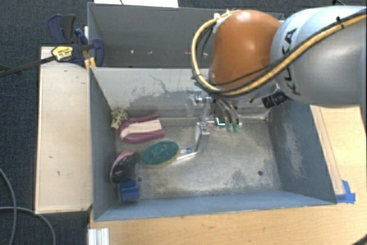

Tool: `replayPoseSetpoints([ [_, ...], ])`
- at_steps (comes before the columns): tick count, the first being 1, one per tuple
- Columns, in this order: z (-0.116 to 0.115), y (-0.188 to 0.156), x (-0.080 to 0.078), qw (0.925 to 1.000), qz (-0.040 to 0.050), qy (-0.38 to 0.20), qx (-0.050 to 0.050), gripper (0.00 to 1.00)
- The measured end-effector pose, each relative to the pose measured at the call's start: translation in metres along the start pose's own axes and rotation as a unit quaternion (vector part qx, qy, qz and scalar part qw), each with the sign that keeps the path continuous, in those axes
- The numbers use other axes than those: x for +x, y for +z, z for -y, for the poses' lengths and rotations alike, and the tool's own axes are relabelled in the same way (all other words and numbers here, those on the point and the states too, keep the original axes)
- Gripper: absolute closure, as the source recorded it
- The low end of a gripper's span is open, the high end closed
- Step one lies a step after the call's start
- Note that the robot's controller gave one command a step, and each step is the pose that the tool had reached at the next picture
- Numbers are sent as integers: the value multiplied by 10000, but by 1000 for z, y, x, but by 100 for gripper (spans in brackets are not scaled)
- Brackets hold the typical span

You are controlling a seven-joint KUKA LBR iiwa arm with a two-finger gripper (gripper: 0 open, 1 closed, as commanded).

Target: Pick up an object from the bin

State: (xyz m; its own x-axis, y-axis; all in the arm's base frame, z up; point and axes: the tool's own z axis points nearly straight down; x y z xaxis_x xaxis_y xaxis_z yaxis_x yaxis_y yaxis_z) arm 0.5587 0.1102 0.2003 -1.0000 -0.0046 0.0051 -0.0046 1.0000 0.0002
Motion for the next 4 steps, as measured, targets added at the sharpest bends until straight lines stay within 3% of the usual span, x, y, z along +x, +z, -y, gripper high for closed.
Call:
replayPoseSetpoints([
  [1, -56, 132, 6, 9999, 42, 141, -9, 0],
  [2, -56, 127, 3, 9998, 85, 168, -23, 100],
  [3, -104, 6, 36, 9997, 65, 245, -25, 100],
  [4, -90, -41, 24, 9954, 61, -961, -4, 100],
])
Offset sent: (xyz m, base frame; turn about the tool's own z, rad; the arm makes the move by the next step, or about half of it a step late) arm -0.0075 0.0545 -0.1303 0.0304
